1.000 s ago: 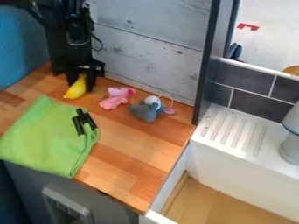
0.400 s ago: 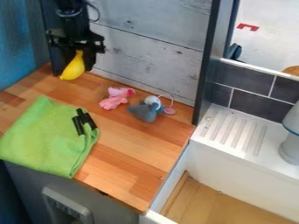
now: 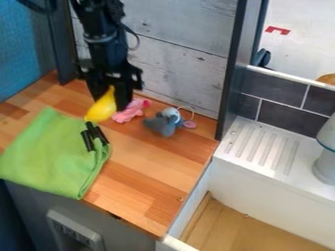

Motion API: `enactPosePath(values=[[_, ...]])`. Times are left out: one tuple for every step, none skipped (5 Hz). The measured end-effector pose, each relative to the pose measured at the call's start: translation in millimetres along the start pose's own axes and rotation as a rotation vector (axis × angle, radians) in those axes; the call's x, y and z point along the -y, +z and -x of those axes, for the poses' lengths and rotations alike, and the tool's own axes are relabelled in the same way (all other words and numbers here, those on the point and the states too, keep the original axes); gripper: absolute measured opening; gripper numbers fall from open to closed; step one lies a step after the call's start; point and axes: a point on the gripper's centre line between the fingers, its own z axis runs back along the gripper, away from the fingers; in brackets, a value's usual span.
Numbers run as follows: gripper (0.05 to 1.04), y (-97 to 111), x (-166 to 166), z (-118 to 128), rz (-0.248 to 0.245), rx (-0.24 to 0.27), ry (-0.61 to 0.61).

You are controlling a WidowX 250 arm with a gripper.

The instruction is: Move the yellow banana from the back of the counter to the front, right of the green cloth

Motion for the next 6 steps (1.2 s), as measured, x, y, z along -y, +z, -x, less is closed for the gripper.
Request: enactPosePath(values=[[0.54, -23.0, 34.3, 32.6, 0.028, -0.043, -0.07], [0.54, -37.2, 55.0, 47.2, 0.049, -0.05, -0.106], [0.54, -43.5, 60.4, 51.2, 0.066, -0.062, -0.122], [0.54, -59.6, 57.4, 55.8, 0.053, -0.092, -0.111], [0.54, -66.0, 53.0, 57.5, 0.029, -0.07, -0.111], [0.539, -77.7, 50.9, 61.9, 0.02, -0.097, -0.09]])
